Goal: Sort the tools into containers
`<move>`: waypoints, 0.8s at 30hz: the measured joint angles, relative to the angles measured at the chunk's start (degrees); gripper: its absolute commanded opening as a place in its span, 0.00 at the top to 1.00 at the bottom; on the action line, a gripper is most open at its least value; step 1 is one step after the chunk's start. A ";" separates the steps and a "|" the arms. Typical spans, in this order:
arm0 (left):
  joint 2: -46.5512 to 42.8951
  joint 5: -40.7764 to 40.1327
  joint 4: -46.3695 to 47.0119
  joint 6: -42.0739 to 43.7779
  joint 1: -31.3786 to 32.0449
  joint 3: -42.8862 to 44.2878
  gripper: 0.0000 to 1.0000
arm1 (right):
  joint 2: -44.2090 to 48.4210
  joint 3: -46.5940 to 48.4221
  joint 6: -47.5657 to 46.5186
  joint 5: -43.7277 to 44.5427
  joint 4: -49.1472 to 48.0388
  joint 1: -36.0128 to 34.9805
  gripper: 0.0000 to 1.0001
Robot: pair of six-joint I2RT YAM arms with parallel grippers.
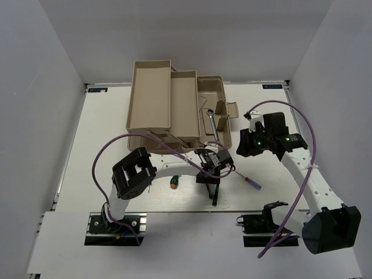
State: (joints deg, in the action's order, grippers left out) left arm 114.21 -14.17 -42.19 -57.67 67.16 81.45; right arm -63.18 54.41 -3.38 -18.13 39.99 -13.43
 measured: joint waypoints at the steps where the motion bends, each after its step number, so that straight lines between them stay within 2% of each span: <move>1: 0.09 -0.48 -0.24 -0.50 0.00 0.55 0.44 | 0.46 -0.13 0.00 0.00 -0.02 0.20 0.56; 24: 4.02 -6.43 -7.78 -5.95 0.85 4.74 0.57 | 1.64 -1.81 0.37 -0.35 0.13 4.37 0.56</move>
State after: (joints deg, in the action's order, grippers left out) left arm 118.24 -20.60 -49.98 -63.61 68.01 86.19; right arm -61.54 52.60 -3.01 -18.48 40.12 -9.06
